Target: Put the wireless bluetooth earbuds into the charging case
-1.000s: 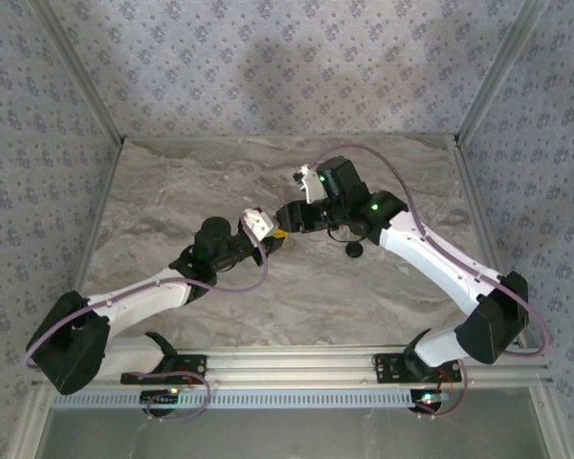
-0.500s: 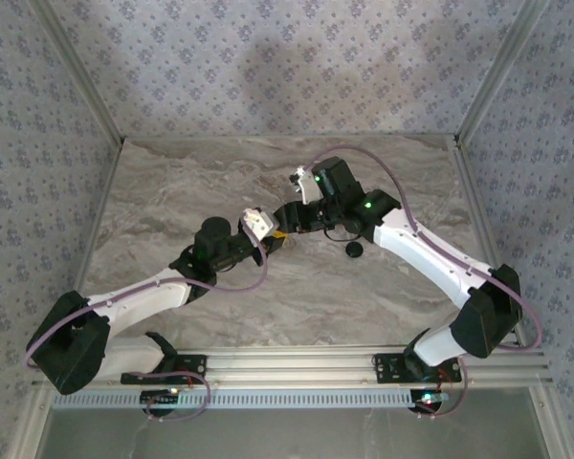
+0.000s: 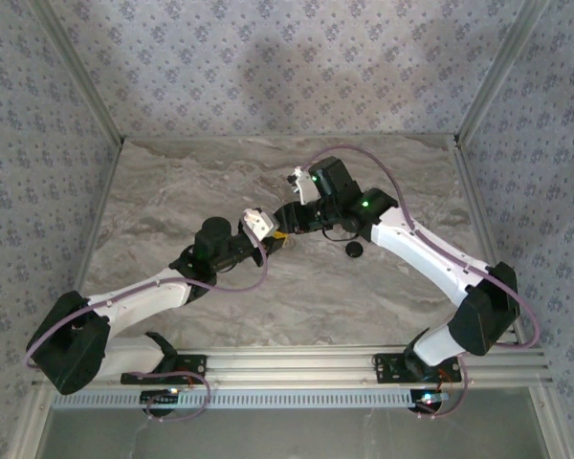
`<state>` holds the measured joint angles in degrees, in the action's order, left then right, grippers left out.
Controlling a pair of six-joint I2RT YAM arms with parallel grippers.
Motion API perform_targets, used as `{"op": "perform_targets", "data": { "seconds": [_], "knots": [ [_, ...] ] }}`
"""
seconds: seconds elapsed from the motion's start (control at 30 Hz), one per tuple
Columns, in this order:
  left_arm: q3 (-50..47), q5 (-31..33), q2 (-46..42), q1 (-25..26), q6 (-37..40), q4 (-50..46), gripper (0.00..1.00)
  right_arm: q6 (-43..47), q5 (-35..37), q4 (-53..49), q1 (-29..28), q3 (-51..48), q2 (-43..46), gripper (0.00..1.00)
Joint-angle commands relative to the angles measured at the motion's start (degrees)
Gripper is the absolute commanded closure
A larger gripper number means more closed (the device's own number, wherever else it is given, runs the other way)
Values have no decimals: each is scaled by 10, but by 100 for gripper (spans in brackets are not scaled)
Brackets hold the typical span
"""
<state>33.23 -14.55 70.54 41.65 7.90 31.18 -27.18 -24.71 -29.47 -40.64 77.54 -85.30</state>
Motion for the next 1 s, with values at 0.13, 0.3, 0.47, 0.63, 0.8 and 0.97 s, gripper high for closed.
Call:
{"op": "perform_targets", "data": {
  "seconds": [0.13, 0.3, 0.47, 0.63, 0.8, 0.97],
  "knots": [
    [19, -11, -18, 1, -6, 27, 89, 7, -19, -33, -3, 4, -1, 60],
    [16, -7, -21, 1, -8, 29, 89, 9, -11, -45, -4, -2, 3, 67],
    [13, -4, -23, 1, -16, 34, 89, -5, -10, -25, 0, -15, 13, 74],
    [8, -4, -24, 1, -23, 41, 89, -29, -23, 1, 8, -24, 14, 79],
    [4, -4, -23, 1, -31, 46, 89, -63, -52, 48, 28, -41, 18, 82],
    [0, 9, -23, 1, -27, 38, 89, -79, -73, 63, 38, -46, 22, 85]
  ]
}}
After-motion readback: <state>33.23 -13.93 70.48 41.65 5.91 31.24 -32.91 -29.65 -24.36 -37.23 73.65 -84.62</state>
